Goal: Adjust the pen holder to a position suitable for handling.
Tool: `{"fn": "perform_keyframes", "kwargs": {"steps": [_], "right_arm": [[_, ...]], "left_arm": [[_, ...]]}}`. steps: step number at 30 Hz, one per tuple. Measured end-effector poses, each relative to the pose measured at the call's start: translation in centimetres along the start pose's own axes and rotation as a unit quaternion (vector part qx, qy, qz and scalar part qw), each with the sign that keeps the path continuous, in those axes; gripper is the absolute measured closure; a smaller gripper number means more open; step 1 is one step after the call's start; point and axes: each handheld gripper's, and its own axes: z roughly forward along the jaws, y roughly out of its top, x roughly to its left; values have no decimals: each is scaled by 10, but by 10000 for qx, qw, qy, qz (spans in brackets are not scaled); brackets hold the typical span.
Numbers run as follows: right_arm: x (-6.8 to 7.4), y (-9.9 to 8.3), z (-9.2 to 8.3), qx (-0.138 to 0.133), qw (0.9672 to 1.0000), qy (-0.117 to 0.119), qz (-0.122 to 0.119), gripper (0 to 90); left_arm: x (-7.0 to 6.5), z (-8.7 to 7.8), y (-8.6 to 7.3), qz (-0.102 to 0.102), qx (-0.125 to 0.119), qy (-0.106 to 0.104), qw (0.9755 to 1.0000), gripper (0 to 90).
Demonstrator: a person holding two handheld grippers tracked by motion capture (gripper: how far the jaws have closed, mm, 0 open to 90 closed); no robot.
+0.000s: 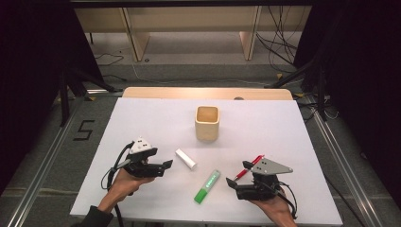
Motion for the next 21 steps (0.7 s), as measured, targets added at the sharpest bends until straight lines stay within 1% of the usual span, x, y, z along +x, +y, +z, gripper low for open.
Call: {"fn": "perform_keyframes", "kwargs": {"steps": [2, 5, 9, 14, 17, 21], "right_arm": [[0, 1, 1, 10, 10000, 13, 8, 188], [1, 8, 7, 82, 10000, 51, 15, 187], [1, 11, 11, 96, 9999, 72, -5, 187], [1, 16, 18, 162, 9998, 107, 58, 187], [1, 21, 24, 217, 9997, 135, 44, 187], [1, 23, 28, 268, 9995, 136, 17, 187]], "left_arm": [[-2, -3, -3, -2, -23, -1, 10000, 227], [-3, -7, -8, -14, -86, -29, 10000, 224], [-5, -13, -13, -31, -162, -51, 9999, 225], [-6, -19, -18, -31, -201, -97, 9997, 223], [-7, -19, -19, -58, -216, -110, 9997, 219], [-8, -19, -22, -25, -205, -108, 9997, 213]]}}
